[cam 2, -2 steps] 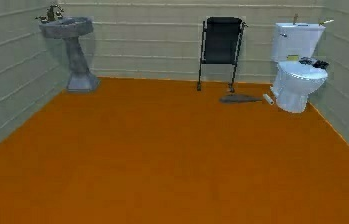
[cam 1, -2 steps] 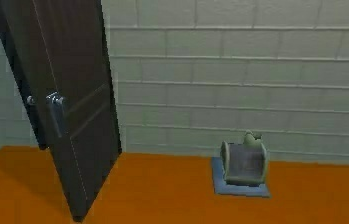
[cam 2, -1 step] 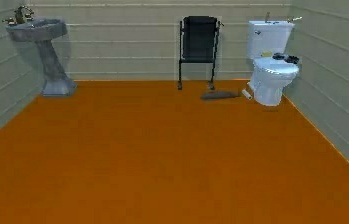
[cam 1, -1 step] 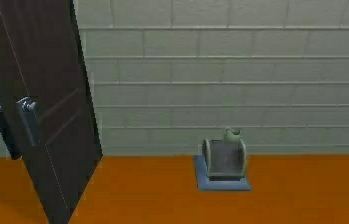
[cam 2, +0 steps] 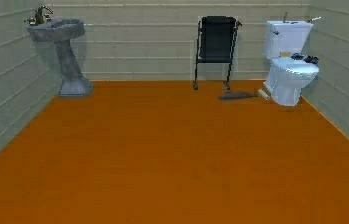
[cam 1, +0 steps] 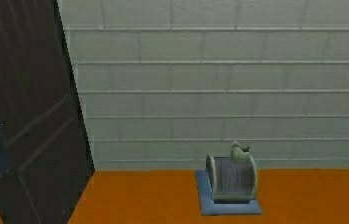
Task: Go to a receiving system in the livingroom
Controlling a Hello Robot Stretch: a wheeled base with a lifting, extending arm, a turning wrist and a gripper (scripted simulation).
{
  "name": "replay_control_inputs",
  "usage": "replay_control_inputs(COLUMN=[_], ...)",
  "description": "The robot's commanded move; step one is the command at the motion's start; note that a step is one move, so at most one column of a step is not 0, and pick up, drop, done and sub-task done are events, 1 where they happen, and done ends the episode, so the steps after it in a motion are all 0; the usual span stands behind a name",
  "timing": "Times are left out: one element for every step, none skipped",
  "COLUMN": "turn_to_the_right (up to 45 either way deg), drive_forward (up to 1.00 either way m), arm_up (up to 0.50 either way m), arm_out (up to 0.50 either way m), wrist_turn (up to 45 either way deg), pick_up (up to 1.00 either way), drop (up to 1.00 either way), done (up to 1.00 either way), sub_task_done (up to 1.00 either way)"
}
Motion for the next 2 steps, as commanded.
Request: replay_control_inputs(turn_to_the_right=[-45.0, -15.0], drive_forward=[0.00, 0.00], arm_up=[0.00, 0.00], arm_out=[0.00, 0.00], wrist_turn=[0.0, 0.0], pick_up=[0.00, 0.00], drop=[0.00, 0.00], done=[0.00, 0.00], sub_task_done=[0.00, 0.00])
